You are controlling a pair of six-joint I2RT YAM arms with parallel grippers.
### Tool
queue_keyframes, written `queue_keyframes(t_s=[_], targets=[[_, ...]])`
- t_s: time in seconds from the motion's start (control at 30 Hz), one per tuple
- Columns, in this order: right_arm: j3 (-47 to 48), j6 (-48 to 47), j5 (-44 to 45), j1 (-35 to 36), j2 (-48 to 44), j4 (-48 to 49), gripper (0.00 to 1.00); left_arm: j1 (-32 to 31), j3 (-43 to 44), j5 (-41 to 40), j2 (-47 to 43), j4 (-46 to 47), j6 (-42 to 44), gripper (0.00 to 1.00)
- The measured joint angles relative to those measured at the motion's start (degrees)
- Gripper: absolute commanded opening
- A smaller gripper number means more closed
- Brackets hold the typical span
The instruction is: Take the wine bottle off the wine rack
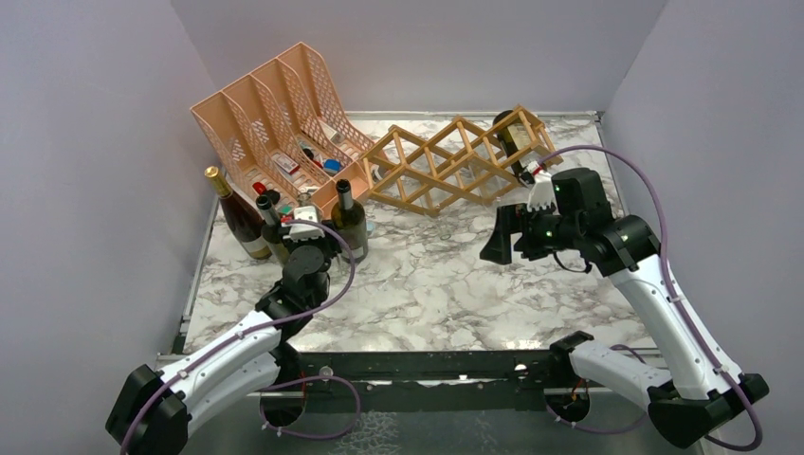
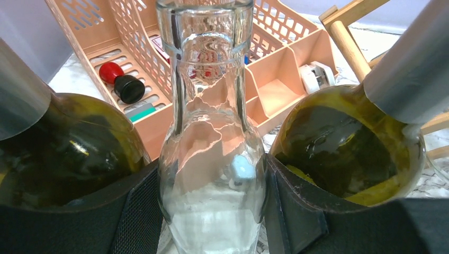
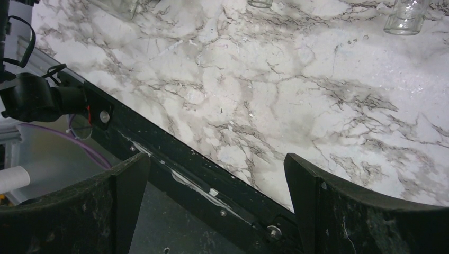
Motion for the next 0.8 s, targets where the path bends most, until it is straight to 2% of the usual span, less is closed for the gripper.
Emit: queue_keyframes(t_s=[0.27, 0.43, 0.6, 0.8], targets=[[-0.8, -0.4, -0.1, 0.0, 0.1, 1.2, 1.00, 0.0, -2.5, 0.5, -2.7, 2.3, 0.0, 0.40], [-1.4, -0.4, -0.3, 0.0, 0.0, 1.7, 1.00, 0.0, -3.7, 0.8, -4.2, 3.3, -0.6, 0.53], [-1.9, -0.5, -0.5, 0.0, 0.0, 1.7, 1.00, 0.0, -4.9, 2.0, -6.6, 3.2, -1.4, 0.57], [-1.9, -1.0, -1.5, 0.0, -0.1, 1.7, 1.00, -0.4, -4.8, 2.5, -6.2, 2.6, -1.1, 0.57]])
